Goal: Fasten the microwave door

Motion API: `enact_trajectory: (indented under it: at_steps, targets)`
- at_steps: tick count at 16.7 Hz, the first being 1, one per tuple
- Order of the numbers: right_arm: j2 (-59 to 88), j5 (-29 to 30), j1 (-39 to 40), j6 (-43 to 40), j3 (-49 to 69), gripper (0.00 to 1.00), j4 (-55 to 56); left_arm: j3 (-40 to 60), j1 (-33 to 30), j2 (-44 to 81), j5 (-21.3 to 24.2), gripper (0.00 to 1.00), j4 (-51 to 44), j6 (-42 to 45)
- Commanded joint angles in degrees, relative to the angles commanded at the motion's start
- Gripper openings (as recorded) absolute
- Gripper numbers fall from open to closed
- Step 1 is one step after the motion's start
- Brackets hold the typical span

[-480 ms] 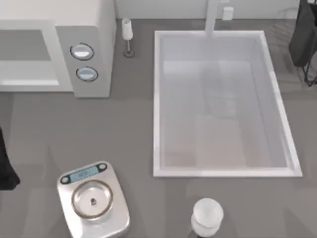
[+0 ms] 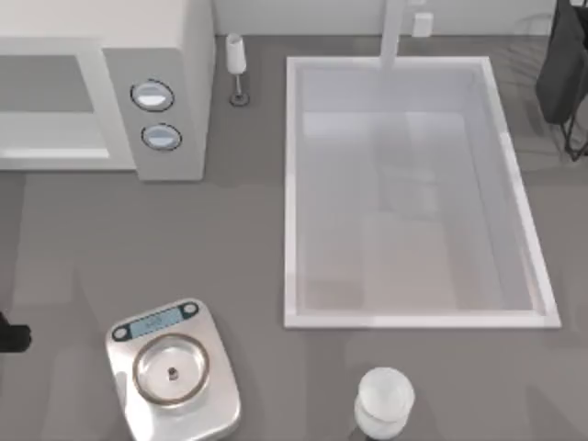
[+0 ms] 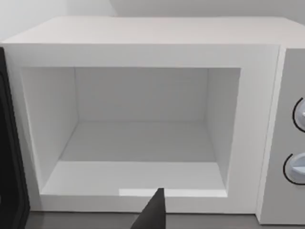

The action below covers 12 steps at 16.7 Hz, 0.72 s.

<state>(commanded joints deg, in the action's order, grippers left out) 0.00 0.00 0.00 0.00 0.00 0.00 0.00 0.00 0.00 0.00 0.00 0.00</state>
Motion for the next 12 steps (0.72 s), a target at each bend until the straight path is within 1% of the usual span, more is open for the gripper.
enact_trajectory:
  at_steps: [6,7,12]
  targets:
    - [0.0,0.0,0.0,0.0,0.0,1.0,0.0,0.0,0.0,0.0,0.0,0.02,0.0,0.0]
    - [0.0,0.0,0.0,0.0,0.0,1.0,0.0,0.0,0.0,0.0,0.0,0.0,0.0,0.0]
    - [0.0,0.0,0.0,0.0,0.0,1.0,0.0,0.0,0.0,0.0,0.0,0.0,0.0,0.0]
